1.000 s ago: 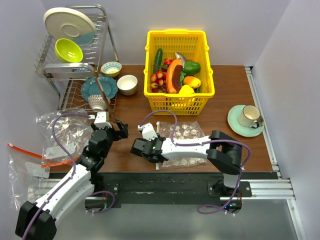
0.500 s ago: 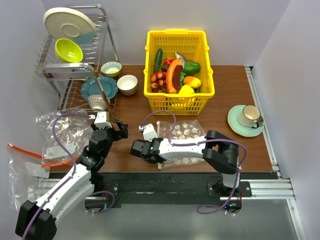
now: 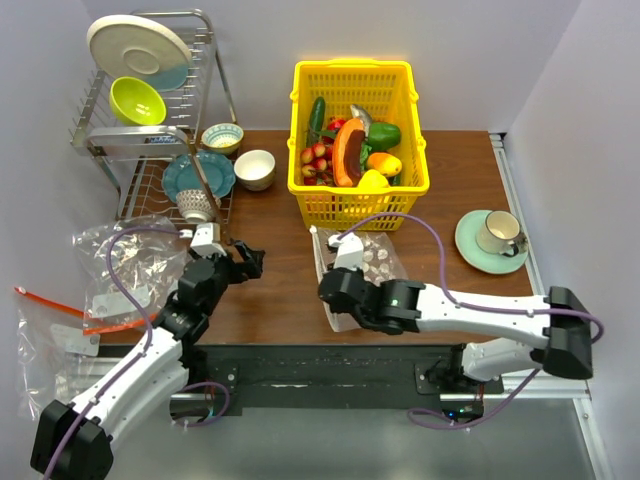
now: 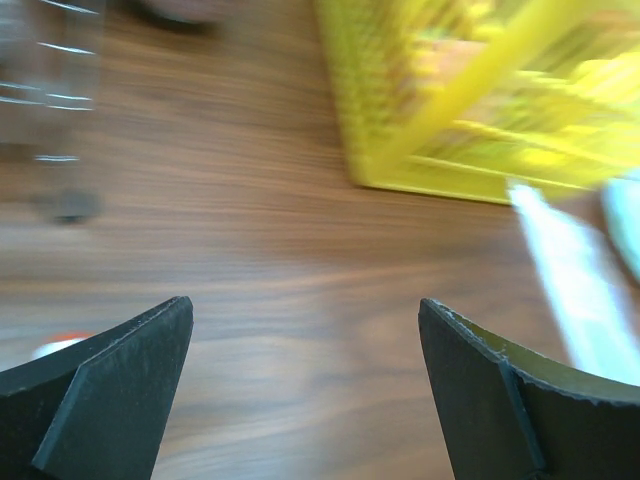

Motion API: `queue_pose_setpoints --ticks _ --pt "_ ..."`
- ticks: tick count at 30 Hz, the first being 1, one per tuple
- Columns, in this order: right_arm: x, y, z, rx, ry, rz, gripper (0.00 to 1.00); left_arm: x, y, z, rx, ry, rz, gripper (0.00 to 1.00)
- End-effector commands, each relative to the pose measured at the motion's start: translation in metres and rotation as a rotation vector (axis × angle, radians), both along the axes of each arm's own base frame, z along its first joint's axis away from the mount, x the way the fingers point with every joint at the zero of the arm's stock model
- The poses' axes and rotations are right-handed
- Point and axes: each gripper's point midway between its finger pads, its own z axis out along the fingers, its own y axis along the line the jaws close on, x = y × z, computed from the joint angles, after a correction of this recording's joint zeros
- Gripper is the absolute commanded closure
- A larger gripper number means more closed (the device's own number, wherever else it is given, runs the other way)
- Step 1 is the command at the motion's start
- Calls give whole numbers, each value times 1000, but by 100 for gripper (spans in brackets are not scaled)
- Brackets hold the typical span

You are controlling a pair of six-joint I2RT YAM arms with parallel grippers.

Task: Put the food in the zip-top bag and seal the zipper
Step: Open the zipper of the food storage bag at the center of the board.

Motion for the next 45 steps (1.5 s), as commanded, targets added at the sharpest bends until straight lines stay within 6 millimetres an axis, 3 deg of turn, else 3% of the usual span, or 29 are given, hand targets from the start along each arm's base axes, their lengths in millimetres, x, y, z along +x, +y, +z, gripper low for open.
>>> queue_pose_setpoints --ticks 1,6,15,19,27,34,41,42,43,45 --pt "-2 -2 18 112 -38 20 100 -17 -68 46 -299 -33 -305 1" --pt "-1 -15 27 125 -59 -3 100 -39 -114 73 -477 41 -482 6" --pt "-2 -15 45 189 -73 -2 100 -71 -162 101 -610 97 -627 18" --pt "-3 -13 50 206 -73 9 100 -71 -172 92 -592 132 -618 27" --pt "-6 -12 58 227 -69 25 100 -70 -185 75 -581 177 -604 29" --pt "-12 -14 58 259 -56 45 100 -62 -186 71 -571 170 -575 50" --pt "-14 -18 59 265 -51 52 100 -52 -190 71 -572 169 -540 65" --pt "-14 -18 60 267 -53 53 100 -51 -191 72 -571 164 -539 71" --pt "-14 -19 60 267 -54 52 100 -51 -192 73 -566 161 -542 84" --pt "-14 -23 62 263 -55 46 100 -50 -193 78 -542 148 -549 100"
